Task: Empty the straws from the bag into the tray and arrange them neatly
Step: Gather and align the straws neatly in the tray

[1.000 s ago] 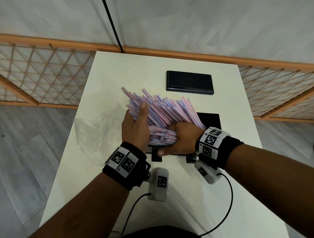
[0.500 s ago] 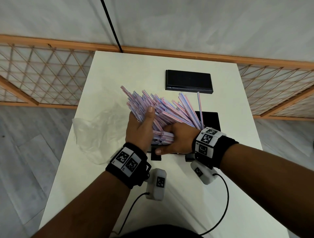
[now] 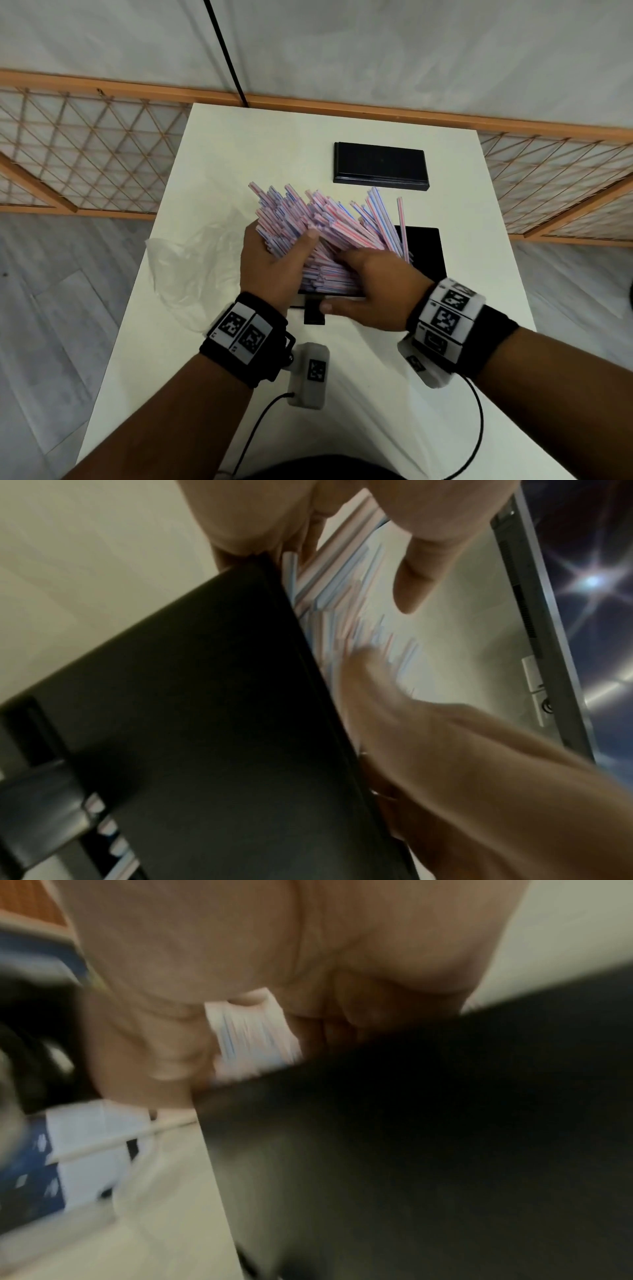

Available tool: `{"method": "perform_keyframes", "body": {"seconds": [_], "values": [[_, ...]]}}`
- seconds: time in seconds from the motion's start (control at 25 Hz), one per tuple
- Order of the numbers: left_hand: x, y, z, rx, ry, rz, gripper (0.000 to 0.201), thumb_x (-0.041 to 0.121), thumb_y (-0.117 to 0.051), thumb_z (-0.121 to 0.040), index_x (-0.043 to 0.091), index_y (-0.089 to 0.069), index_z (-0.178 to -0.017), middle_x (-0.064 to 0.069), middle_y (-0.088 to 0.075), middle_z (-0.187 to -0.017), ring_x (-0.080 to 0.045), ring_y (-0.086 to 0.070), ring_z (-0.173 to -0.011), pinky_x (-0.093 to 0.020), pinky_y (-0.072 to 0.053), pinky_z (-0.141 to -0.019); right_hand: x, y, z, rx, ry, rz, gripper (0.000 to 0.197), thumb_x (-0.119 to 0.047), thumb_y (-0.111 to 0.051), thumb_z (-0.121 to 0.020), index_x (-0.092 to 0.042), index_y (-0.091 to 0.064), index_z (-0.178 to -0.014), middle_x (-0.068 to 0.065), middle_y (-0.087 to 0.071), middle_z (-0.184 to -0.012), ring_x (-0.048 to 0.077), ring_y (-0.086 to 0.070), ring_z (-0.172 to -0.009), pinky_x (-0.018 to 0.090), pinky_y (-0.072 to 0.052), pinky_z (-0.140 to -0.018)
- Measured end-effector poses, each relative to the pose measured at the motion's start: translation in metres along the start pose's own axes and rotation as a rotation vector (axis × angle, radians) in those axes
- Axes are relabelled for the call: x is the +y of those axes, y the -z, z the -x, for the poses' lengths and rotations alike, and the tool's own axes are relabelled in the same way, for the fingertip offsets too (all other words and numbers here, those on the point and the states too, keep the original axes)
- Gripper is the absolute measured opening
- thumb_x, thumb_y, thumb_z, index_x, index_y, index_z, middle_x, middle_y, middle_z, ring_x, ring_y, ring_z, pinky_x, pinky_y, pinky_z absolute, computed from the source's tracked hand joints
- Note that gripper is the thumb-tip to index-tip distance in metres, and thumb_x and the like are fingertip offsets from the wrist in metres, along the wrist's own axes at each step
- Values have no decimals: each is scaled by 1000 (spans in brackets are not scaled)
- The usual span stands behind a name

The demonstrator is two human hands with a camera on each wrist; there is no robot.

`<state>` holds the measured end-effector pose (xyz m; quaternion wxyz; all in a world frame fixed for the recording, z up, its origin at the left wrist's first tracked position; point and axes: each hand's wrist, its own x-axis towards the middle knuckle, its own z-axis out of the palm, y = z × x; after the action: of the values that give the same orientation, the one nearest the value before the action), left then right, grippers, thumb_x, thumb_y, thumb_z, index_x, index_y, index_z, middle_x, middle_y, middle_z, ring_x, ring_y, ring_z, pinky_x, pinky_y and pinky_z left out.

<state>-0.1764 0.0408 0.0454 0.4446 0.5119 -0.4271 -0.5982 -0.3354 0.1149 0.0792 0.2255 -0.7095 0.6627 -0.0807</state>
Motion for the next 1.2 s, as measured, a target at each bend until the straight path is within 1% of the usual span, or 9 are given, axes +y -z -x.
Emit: {"method": "perform_keyframes", "body": {"seconds": [0.12,0.2,0.28,0.48,0.64,0.8,0.88,1.04,1.2], "values": [[1,-3,-4,-21,58,33,70,46,-88,-57,22,-66,-119,2,-75,-113,-17,-73,-104,-47,-58,-93,14,31,16,164,-216,11,42,-61,-64,-80,-19,-62,-82,-2,-62,-74,21,-57,-70,29,-41,-64],[2,-5,-3,-24,64,27,66,41,-89,-60,22,-67,-119,3,-76,-112,-16,-73,-103,-45,-58,-94,32,49,15,117,-470,96,40,-56,-66,-80,-16,-61,-77,1,-61,-73,23,-56,-73,28,-37,-61],[2,-7,-3,-18,66,36,56,27,-90,-70,19,-67,-120,1,-76,-112,-17,-73,-102,-47,-58,-94,44,49,7,-10,-595,139,42,-56,-68,-78,-15,-61,-79,3,-60,-76,26,-58,-76,27,-36,-58],[0,-6,-3,-22,71,45,49,16,-86,-77,17,-66,-122,0,-76,-112,-16,-73,-102,-47,-58,-94,41,30,-15,-94,-507,191,30,-38,-66,-82,-15,-64,-100,12,-67,-100,34,-63,-93,28,-41,-67],[-1,-4,1,-38,67,70,59,28,-88,-70,17,-65,-123,0,-75,-113,-17,-73,-102,-48,-58,-94,27,30,-25,-116,-408,292,7,-22,-57,-89,-16,-56,-90,13,-66,-101,35,-61,-98,30,-39,-68],[4,-5,-1,-41,39,78,68,44,-88,-58,20,-67,-118,0,-76,-112,-19,-73,-103,-48,-57,-94,13,38,-26,-59,-322,211,17,-22,-56,-90,-20,-47,-76,6,-61,-85,33,-59,-89,29,-33,-65],[6,-2,-4,-49,32,77,64,38,-89,-63,18,-66,-119,-1,-76,-111,-20,-73,-102,-46,-58,-92,8,43,-22,-30,-284,180,14,-32,-62,-90,-19,-59,-90,6,-63,-88,31,-59,-92,28,-33,-67],[18,5,-19,-62,85,180,57,3,-84,-75,6,-60,-127,-8,-75,-108,-24,-74,-97,-41,-60,-84,17,40,-6,-18,-289,83,60,-72,-62,-75,-21,-60,-107,-1,-65,-96,21,-59,-87,29,-43,-74],[28,-1,-36,-188,124,230,80,9,-86,-59,4,-56,-134,-15,-70,-119,-33,-70,-106,-46,-58,-91,22,11,-7,-107,-355,41,103,-97,-44,-51,-25,-46,-124,0,-55,-111,20,-55,-103,39,-50,-90]]}}
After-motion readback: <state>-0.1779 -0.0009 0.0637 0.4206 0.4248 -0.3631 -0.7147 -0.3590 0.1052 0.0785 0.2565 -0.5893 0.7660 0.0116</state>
